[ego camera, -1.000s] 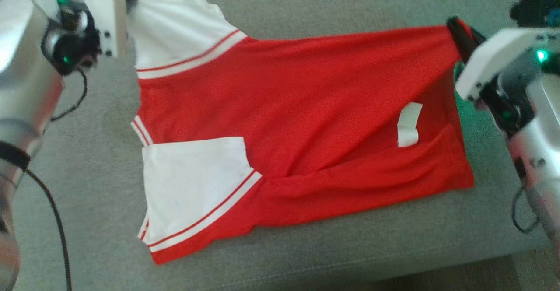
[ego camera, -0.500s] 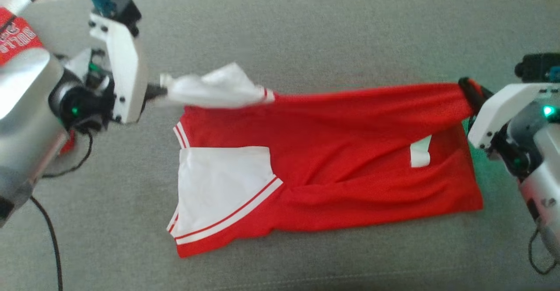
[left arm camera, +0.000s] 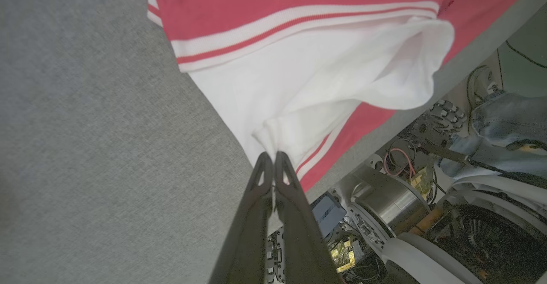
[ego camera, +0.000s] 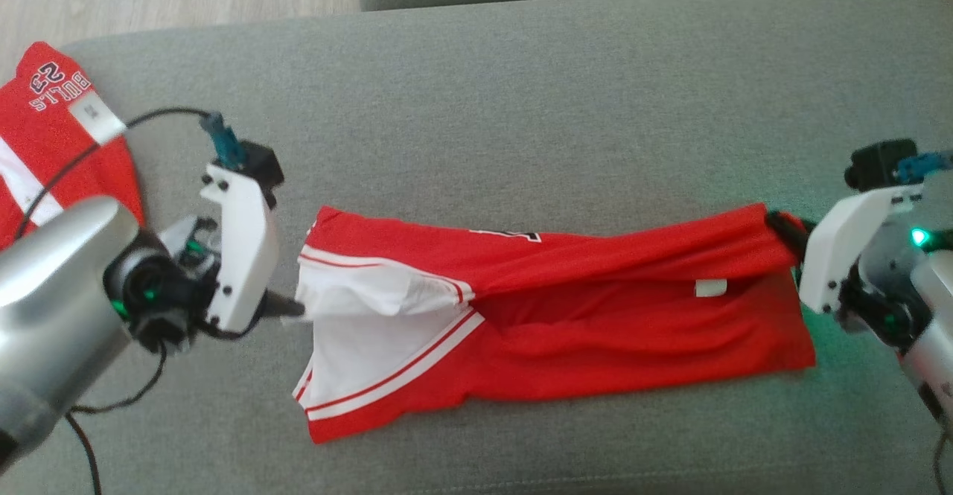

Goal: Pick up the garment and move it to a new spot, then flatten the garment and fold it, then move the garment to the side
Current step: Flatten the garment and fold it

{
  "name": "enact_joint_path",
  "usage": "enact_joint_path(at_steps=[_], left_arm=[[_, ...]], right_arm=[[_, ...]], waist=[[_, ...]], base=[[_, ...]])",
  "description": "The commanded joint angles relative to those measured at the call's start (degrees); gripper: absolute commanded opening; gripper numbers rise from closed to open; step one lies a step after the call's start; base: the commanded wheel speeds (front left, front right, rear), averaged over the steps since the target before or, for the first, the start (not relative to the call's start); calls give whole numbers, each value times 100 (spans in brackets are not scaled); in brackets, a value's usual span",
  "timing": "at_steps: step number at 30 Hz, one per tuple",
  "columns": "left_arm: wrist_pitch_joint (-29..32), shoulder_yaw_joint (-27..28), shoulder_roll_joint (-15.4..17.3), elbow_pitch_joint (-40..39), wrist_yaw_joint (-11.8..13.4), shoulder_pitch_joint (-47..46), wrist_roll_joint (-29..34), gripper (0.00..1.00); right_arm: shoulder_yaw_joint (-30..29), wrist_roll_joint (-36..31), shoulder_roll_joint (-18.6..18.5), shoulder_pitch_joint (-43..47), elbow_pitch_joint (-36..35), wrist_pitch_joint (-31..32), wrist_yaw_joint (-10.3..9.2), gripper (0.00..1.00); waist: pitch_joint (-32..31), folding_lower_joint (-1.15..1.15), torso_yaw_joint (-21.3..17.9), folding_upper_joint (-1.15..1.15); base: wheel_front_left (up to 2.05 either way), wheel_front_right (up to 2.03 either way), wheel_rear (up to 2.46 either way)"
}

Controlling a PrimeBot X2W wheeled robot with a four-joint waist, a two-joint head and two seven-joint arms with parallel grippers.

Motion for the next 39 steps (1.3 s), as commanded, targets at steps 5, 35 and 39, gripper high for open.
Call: enact_joint_path(at_steps=[5, 35, 39], left_arm=[[-6, 212, 264, -238, 86, -2, -123, 0], [-3989, 1310, 368, -639, 868, 834, 820, 100], [-5482, 1730, 351, -808, 1508, 1294, 1152, 100]], right_arm=[[226, 210, -397, 132, -291, 288, -4, 0], [-914, -13, -352, 675, -776, -1562, -4, 100], [-1660, -345, 45, 1025, -956, -2356, -4, 100]], waist=[[-35, 0, -40, 0], [-753, 0, -72, 0], [-791, 0, -32, 0]], base=[[0, 0, 0], [0, 0, 0], [0, 0, 0]])
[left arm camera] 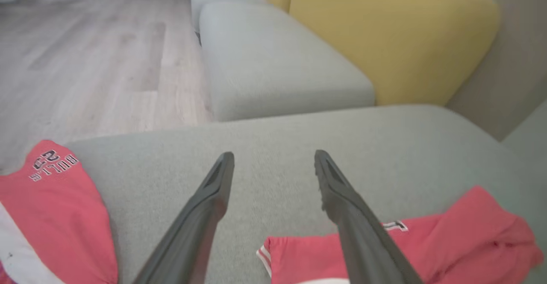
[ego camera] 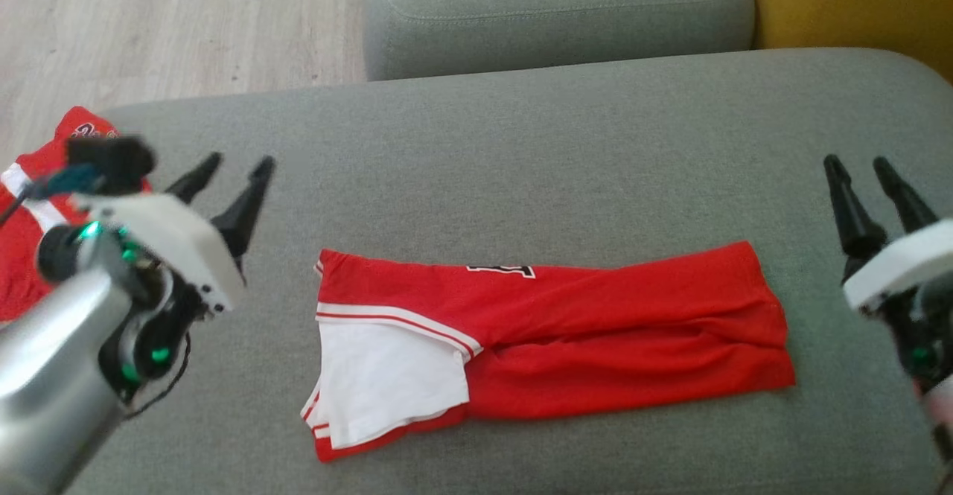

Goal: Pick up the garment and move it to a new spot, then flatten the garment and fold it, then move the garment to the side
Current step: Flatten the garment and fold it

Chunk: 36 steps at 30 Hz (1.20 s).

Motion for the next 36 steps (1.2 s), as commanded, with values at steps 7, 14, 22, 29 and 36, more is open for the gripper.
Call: enact_joint_path(at_steps=[7, 14, 22, 29, 36], left_arm=[[-1322, 1111, 135, -519, 792, 893, 185, 100], [-1349, 3004, -957, -1260, 933, 2460, 1449, 100], [-1350, 3835, -1949, -1378, 265, 3277, 2686, 100], [-1350, 4044, -2361, -1242, -118, 3319, 3198, 100], [-1351, 4063, -2550, -988, -372, 3164, 3443, 100]], right_arm=[[-953, -778, 729, 735, -856, -609, -4, 100], [-1639, -1394, 1457, 1592, -1537, -517, -4, 100], [-1936, -1898, 1751, 1894, -1771, -82, -4, 100], [-2324, -2196, 1832, 1454, -1186, 952, -4, 100], [-2607, -2360, 1836, 563, 166, 2412, -4, 100]], waist=[[-39, 0, 38, 0], [17, 0, 107, 0], [74, 0, 119, 0], [137, 0, 78, 0], [289, 0, 213, 0]], base=[[0, 0, 0], [0, 0, 0], [0, 0, 0], [0, 0, 0], [0, 0, 0]])
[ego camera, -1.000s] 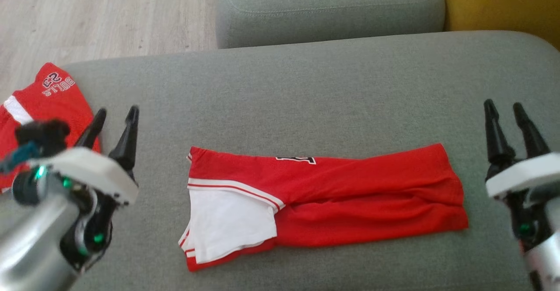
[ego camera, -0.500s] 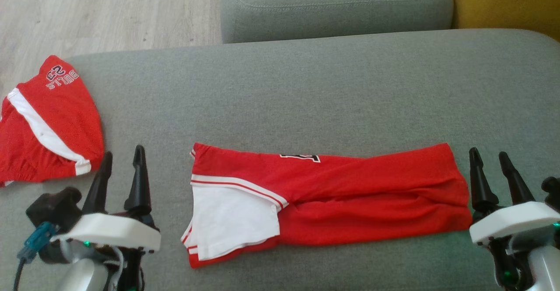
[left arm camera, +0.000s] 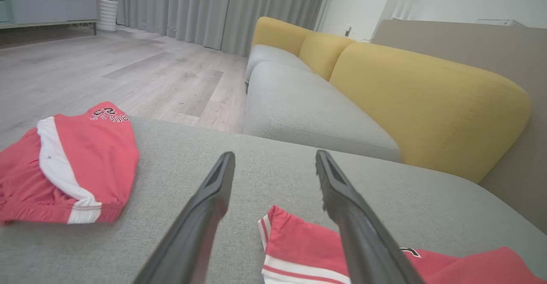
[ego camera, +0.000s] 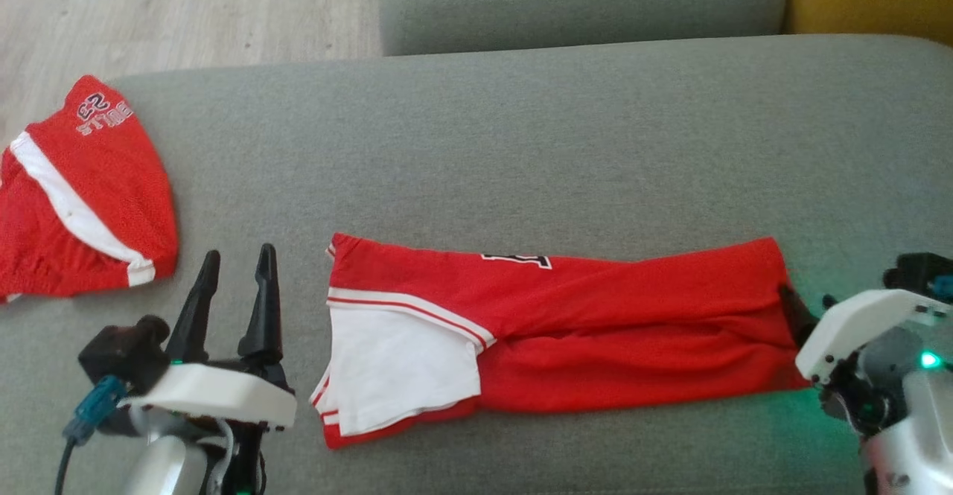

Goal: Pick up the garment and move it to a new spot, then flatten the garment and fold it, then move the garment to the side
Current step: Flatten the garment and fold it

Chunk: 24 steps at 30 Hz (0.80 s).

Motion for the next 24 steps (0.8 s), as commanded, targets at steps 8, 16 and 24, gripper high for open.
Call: enact_joint_path(at_steps=[8, 16, 24], left_arm=[[-70, 287, -39, 58, -108, -422, 140, 100], [-70, 308, -85, 198, -163, -480, 188, 100], [-70, 351, -105, 284, -158, -433, 196, 100]], right_arm=[[21, -220, -106, -581, 764, 788, -4, 100], [-444, -774, 108, -871, 1472, 1350, -4, 87], [-203, -528, 314, -942, 1177, 1123, -4, 0]], waist=[[95, 0, 185, 0], [141, 0, 329, 0], [70, 0, 346, 0]], base=[[0, 0, 0], [0, 0, 0], [0, 0, 0]])
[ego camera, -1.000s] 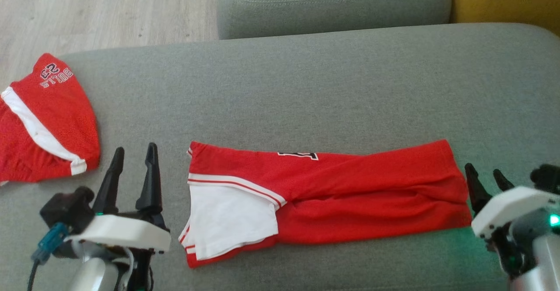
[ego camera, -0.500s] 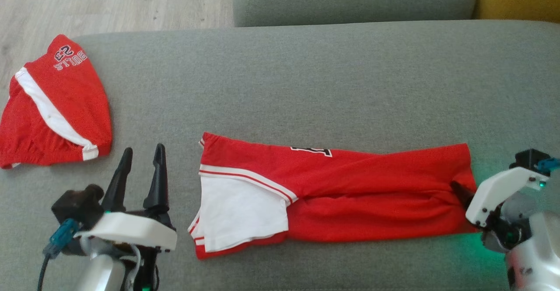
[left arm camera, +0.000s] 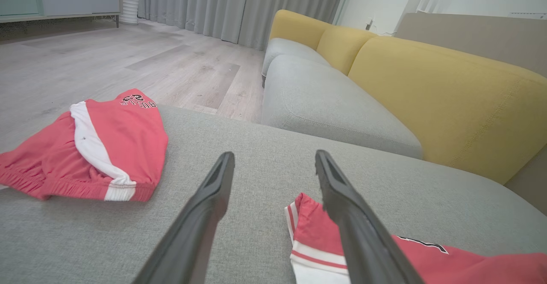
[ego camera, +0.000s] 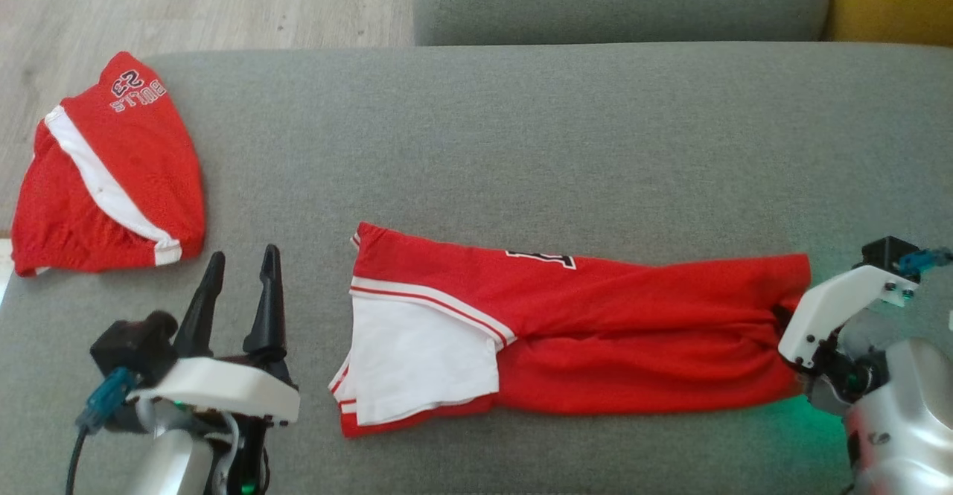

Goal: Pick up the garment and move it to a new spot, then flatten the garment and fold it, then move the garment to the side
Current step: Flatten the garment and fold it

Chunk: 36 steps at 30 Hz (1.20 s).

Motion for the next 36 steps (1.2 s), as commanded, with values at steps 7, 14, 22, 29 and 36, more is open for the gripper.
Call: enact_joint_path(at_steps=[7, 14, 22, 29, 36], left_arm=[[-70, 263, 4, -161, 17, -189, 74, 100], [-70, 307, -3, -152, 28, -97, 78, 100], [-70, 276, -57, -79, 30, -4, 91, 100], [-70, 319, -19, -52, 19, 11, 73, 100], [-70, 322, -106, -98, 1, -53, 160, 100]], right_arm=[[356, 264, -422, -44, -722, -212, -4, 0], [316, 311, -963, 72, -1376, -108, -4, 0], [516, 1356, -556, 467, -2861, 623, -4, 0], [718, 2484, 172, 844, -4047, 1463, -4, 0], [834, 3357, 470, 866, -3828, 1722, -4, 0]], waist=[[-107, 0, -129, 0], [-188, 0, -250, 0], [-361, 0, -337, 0], [-437, 0, -205, 0], [-465, 0, 324, 0]], base=[[0, 0, 0], [0, 0, 0], [0, 0, 0], [0, 0, 0], [0, 0, 0]])
